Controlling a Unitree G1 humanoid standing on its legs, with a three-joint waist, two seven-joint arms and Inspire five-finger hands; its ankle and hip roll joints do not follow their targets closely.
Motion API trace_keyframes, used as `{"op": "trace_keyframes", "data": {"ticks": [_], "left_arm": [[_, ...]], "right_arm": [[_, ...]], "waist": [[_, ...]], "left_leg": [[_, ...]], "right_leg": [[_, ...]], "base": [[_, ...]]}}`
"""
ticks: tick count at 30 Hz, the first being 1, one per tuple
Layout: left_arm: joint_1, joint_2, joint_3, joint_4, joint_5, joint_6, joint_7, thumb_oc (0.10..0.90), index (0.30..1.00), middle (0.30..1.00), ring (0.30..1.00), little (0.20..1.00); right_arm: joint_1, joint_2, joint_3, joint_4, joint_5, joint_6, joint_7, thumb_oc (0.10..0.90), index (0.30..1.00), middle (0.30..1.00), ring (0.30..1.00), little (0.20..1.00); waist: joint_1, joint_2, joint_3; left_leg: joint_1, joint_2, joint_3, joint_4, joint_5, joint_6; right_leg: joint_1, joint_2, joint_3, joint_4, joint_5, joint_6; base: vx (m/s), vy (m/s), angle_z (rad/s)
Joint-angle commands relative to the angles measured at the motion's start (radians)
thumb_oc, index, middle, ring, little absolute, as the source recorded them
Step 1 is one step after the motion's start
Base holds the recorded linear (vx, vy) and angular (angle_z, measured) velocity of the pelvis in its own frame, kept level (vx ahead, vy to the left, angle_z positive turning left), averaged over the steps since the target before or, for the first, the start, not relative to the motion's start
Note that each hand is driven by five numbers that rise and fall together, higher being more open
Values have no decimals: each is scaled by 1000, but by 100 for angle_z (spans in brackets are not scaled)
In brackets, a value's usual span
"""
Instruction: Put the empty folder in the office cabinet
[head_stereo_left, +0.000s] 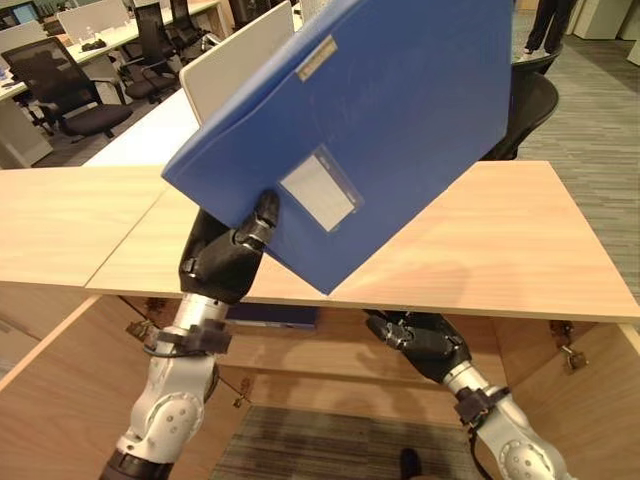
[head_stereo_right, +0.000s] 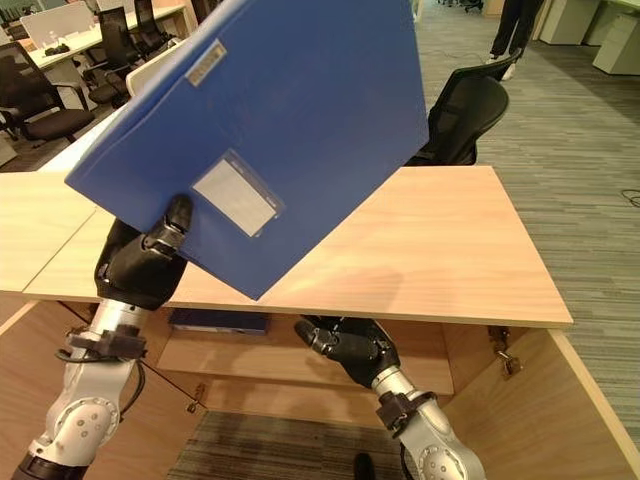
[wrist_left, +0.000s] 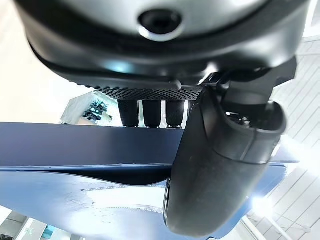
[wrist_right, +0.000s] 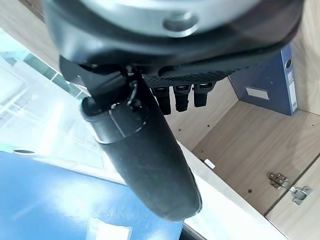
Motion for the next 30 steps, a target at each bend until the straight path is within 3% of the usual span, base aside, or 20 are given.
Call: {"op": "trace_keyframes", "data": {"ticks": [1,9,10,13,14,16,19,23,30], "left_arm": [[-99,11,83,-50,9,-79,-45,400,300,300,300,300],[-77,2,98,-34,25,-75,-60,400,300,300,300,300],[-82,7,100,-26,34,-67,-76,400,300,300,300,300],[-117,16,92,-22,64,-62,-70,400,300,300,300,300],[-117,16,92,-22,64,-62,-70,400,300,300,300,300],[-130,-5,81,-20,88,-58,-69,400,300,300,300,300],[-132,-23,71,-24,115,-50,-67,400,300,300,300,300],[-127,-45,81,-15,116,-50,-56,400,300,300,300,300],[-133,-51,81,-15,123,-55,-45,400,300,300,300,300]], "right_arm": [[-191,56,-148,-202,83,-199,36,800,900,900,900,900],[-160,15,-149,-167,13,-163,39,800,900,900,900,900],[-109,-39,-116,-55,-146,-93,41,800,900,900,900,900],[-97,-74,-73,103,-394,-48,23,800,900,900,900,900],[-97,-73,-73,104,-394,-49,23,800,900,900,900,900],[-92,-57,-41,265,-564,-39,-11,800,900,900,900,900],[-84,24,-31,415,-605,-35,-40,800,900,900,900,900],[-69,115,-43,495,-554,-41,-59,800,900,900,900,900],[-60,161,-66,510,-514,-50,-73,800,900,900,900,900]], "waist": [[-2,-34,-59],[0,-45,-61],[2,-51,-61],[7,-55,-56],[6,-56,-55],[12,-56,-52],[19,-57,-47],[25,-60,-44],[19,-62,-27]], "left_leg": [[6,-2,-3,-3,-73,-21],[4,-4,-2,-3,-73,-19],[2,-5,-6,-3,-73,-19],[-3,-8,-11,-3,-72,-18],[-3,-8,-11,-3,-72,-18],[-8,-10,-16,-3,-71,-16],[-12,-14,-23,-3,-71,-12],[-18,-22,-23,-3,-73,-7],[-21,-29,-8,-3,-87,1]], "right_leg": [[121,-92,-3,70,-195,90],[117,-96,-5,72,-191,92],[118,-99,-12,74,-190,95],[115,-102,-16,75,-188,96],[116,-102,-17,75,-188,96],[113,-103,-24,75,-187,98],[113,-107,-29,78,-186,100],[105,-114,-33,88,-183,104],[70,-125,-42,129,-178,118]], "base": [[0,0,0],[-2,3,-2],[0,0,0],[-12,7,4],[-10,7,5],[0,0,0],[0,0,0],[4,8,0],[-31,31,0]]}}
